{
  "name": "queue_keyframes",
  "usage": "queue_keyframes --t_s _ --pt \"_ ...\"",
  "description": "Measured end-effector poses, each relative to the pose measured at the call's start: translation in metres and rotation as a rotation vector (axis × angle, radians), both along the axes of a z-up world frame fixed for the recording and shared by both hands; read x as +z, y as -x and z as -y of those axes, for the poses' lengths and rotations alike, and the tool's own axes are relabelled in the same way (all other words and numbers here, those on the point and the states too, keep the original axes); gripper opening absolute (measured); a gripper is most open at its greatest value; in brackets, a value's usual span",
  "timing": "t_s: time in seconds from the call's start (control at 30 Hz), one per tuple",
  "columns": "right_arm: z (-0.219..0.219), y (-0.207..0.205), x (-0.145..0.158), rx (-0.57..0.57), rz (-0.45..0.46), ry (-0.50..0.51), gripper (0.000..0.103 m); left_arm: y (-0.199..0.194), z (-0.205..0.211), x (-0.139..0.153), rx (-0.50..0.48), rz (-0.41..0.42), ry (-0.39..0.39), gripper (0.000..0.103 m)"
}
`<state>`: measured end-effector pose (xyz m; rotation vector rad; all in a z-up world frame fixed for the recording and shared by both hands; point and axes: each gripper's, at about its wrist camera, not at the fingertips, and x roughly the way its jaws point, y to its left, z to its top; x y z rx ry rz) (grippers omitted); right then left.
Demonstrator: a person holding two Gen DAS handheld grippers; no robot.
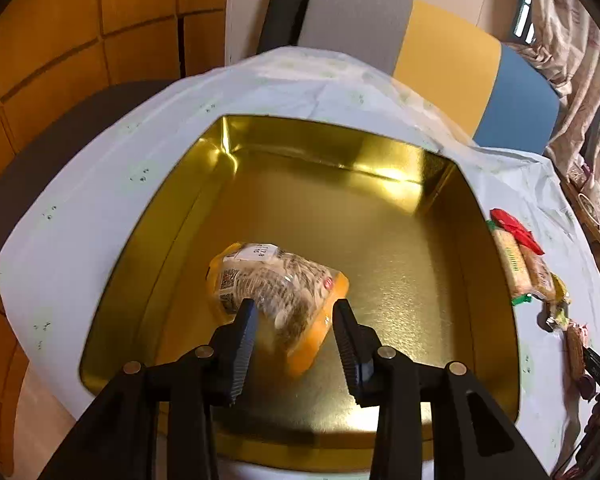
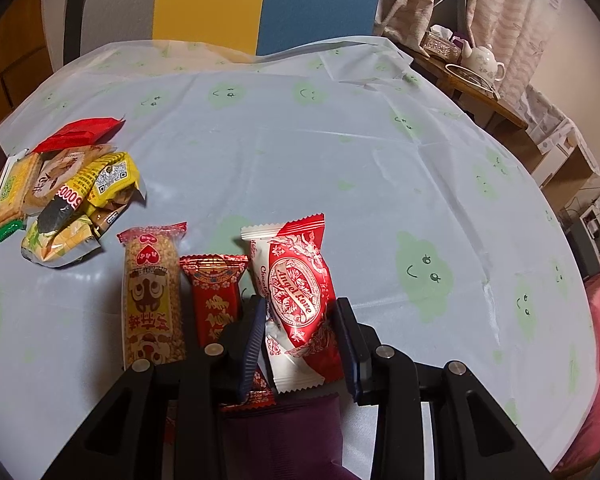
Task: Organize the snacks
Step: 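Carry the nut-cookie bag into the gold tin and open the left gripper, then carry the red-and-white candy into the gold tin and release with the right gripper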
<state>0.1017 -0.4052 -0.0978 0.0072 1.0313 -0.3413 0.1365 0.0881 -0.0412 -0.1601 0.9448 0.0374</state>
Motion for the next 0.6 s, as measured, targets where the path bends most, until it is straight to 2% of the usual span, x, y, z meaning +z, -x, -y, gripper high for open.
queue_keyframes --t_s 0.17,0.33,0.5,0.6 --pt "0.000 -0.001 0.000 -0.011 -0.001 0.000 0.035 0.028 0.002 0.015 0.000 0.049 0.019 0.039" --pt "0.003 -0.002 0.001 -0.033 -0.005 -0.026 0.034 0.055 0.014 0.016 -0.031 0.042 0.023 0.039" --pt "0.018 0.002 0.009 -0.071 0.017 -0.165 0.033 0.069 0.026 0.013 -0.068 0.034 0.028 0.039" --pt "0.023 0.009 0.018 -0.105 0.054 -0.202 0.033 0.073 0.032 0.015 -0.080 0.037 0.029 0.039"
